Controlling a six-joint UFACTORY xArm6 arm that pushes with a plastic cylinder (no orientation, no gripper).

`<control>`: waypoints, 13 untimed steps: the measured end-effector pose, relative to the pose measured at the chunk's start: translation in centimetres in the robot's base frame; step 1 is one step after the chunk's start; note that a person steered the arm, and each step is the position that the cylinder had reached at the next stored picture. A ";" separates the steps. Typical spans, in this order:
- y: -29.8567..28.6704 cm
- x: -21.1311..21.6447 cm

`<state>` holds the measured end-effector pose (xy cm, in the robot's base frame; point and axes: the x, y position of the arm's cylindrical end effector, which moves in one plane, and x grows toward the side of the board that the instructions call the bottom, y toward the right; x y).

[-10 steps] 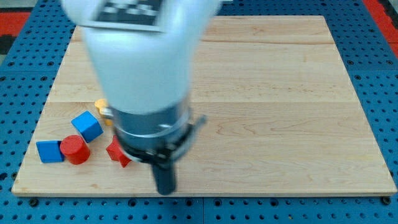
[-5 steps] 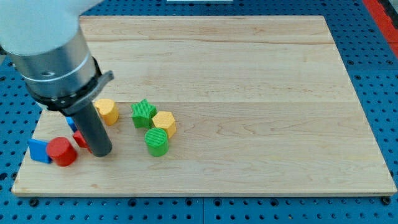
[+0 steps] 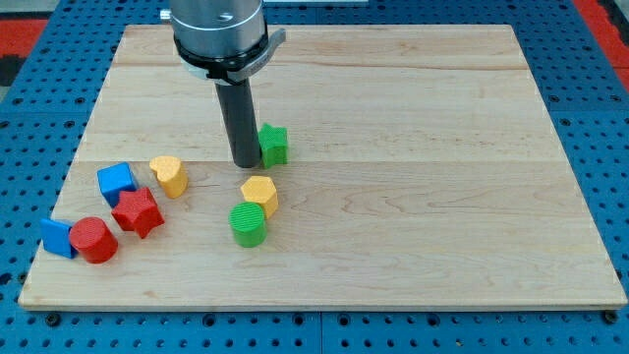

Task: Push the green parallel to the top right of the yellow hexagon

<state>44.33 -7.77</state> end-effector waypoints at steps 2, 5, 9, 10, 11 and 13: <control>-3.8 -2.3; 5.7 -6.6; 2.8 -3.4; -1.3 -3.1; 4.0 -2.7; 3.7 -0.4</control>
